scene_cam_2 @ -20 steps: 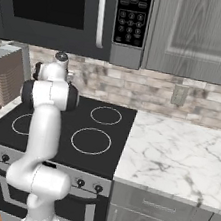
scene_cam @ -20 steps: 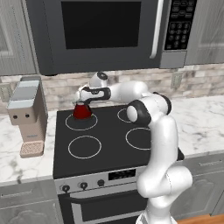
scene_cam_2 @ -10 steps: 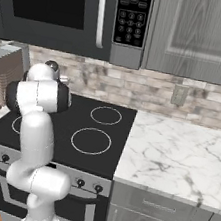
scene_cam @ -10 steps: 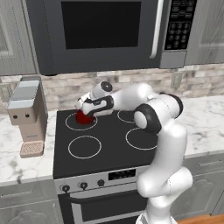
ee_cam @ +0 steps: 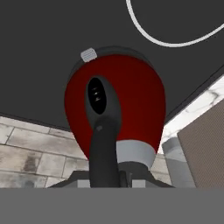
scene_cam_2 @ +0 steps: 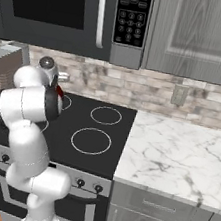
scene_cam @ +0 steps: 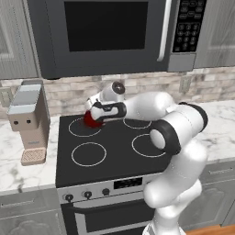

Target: The kettle is done boiling. Turn off the stove, then wait for 300 timesteps before moving the kettle to the dining table.

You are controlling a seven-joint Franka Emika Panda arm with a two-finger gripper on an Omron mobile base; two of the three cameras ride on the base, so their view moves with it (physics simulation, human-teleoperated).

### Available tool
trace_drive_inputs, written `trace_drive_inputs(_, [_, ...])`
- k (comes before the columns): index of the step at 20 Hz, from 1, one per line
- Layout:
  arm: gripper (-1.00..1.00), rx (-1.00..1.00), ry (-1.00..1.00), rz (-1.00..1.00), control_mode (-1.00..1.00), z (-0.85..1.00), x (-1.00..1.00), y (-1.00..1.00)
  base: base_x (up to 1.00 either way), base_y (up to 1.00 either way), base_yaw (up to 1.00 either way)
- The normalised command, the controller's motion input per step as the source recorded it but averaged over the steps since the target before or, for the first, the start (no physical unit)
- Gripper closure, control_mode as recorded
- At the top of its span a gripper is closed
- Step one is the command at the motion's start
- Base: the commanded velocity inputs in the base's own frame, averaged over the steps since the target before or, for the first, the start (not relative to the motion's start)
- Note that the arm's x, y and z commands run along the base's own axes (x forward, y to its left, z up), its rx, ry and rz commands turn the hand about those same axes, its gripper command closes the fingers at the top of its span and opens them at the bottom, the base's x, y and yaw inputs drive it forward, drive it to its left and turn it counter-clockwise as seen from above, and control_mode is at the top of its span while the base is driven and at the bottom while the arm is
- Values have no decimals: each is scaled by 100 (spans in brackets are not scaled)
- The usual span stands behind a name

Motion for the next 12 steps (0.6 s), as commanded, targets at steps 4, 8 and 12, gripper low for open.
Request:
trace_drive_inputs(4, [100, 0, 0, -4, -100, 59, -31, -18, 0, 0, 0])
trace_drive_inputs(8, [100, 0, 0, -4, -100, 51, -39, -15, 0, 0, 0])
trace_drive_inputs(12, [100, 0, 0, -5, -100, 45, -51, -13, 0, 0, 0])
